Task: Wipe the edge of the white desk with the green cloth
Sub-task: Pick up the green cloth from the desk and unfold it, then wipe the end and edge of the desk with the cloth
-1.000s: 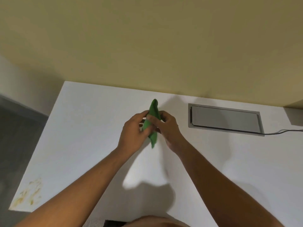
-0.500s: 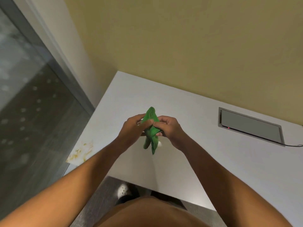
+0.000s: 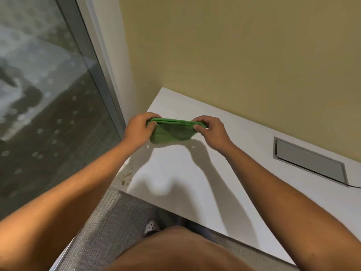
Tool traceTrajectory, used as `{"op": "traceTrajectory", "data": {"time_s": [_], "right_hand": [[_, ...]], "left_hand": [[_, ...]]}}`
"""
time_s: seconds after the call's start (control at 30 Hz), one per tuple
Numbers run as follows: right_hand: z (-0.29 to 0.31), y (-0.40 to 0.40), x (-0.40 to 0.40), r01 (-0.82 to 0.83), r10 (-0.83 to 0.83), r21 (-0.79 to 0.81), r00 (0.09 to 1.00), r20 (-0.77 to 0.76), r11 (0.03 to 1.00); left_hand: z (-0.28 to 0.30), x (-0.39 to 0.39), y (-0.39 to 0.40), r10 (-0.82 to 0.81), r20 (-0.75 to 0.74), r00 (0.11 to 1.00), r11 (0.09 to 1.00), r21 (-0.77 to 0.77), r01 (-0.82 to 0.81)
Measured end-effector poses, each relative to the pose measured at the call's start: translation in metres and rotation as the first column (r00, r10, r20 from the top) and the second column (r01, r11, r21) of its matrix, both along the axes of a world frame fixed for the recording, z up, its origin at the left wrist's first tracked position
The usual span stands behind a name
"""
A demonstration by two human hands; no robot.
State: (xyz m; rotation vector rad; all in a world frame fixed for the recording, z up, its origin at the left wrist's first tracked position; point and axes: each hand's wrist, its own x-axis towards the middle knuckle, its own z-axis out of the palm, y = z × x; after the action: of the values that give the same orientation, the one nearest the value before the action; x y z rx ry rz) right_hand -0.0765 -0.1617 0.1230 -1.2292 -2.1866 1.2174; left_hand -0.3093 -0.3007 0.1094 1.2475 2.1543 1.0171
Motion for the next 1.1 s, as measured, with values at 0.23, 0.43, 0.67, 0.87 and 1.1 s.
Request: {"op": "traceTrajectory", "data": {"time_s": [0.23, 0.43, 0.67, 0.87, 1.1], "right_hand": [[-0.068, -0.059, 0.028, -0.300, 0.207, 0.255, 0.919, 0.334, 0.919], [-0.116, -0.103, 0.051, -0.479, 0.428, -0.076, 0.689, 0.585, 0.875], [-0.119, -0.111, 0.025, -0.556, 0.446, -0.033, 0.629, 0.637, 0.831], [-0.144, -0.111, -0.022, -0.685, 0.524, 0.018, 0.573, 0.630, 0.728], [-0.208, -0.109, -0.064, -0.802, 0.470, 0.080, 0.424, 0.774, 0.592]], "left_hand": [[-0.085, 0.014, -0.076, -0.381, -0.253, 0.889, 0.912, -0.261, 0.317], [-0.164, 0.072, -0.140, -0.433, -0.063, 0.899, 0.858, -0.334, 0.390], [-0.189, 0.099, -0.177, -0.480, -0.355, 0.802, 0.843, -0.438, 0.311], [-0.189, 0.136, -0.194, -0.217, -0.388, 0.896, 0.950, -0.294, 0.103], [-0.207, 0.198, -0.191, 0.529, -0.029, 0.848, 0.768, -0.409, -0.493]]}}
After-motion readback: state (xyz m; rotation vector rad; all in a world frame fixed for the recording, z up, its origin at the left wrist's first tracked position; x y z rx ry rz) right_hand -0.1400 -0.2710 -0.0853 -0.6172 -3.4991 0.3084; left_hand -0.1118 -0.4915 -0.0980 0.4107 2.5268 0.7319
